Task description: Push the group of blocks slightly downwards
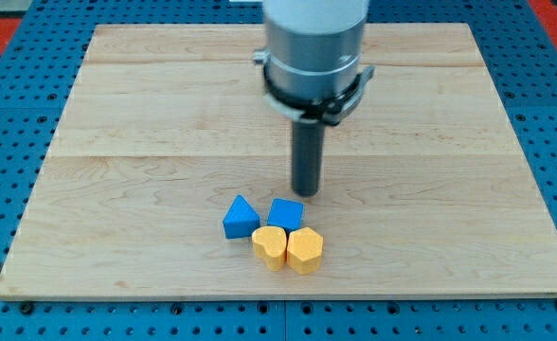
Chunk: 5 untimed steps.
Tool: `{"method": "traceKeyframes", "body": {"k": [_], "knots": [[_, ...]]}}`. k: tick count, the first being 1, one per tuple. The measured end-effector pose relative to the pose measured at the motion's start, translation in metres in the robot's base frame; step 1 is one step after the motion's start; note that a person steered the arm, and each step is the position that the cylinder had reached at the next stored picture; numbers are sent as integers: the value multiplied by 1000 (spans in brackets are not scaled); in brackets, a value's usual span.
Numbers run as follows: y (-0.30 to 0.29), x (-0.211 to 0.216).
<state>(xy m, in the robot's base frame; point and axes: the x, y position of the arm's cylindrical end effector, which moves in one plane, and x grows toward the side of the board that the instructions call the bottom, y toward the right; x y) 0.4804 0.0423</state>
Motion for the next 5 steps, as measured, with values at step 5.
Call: {"method": "traceKeyframes", "body": {"k": [5], "knots": [[63, -181]]}}
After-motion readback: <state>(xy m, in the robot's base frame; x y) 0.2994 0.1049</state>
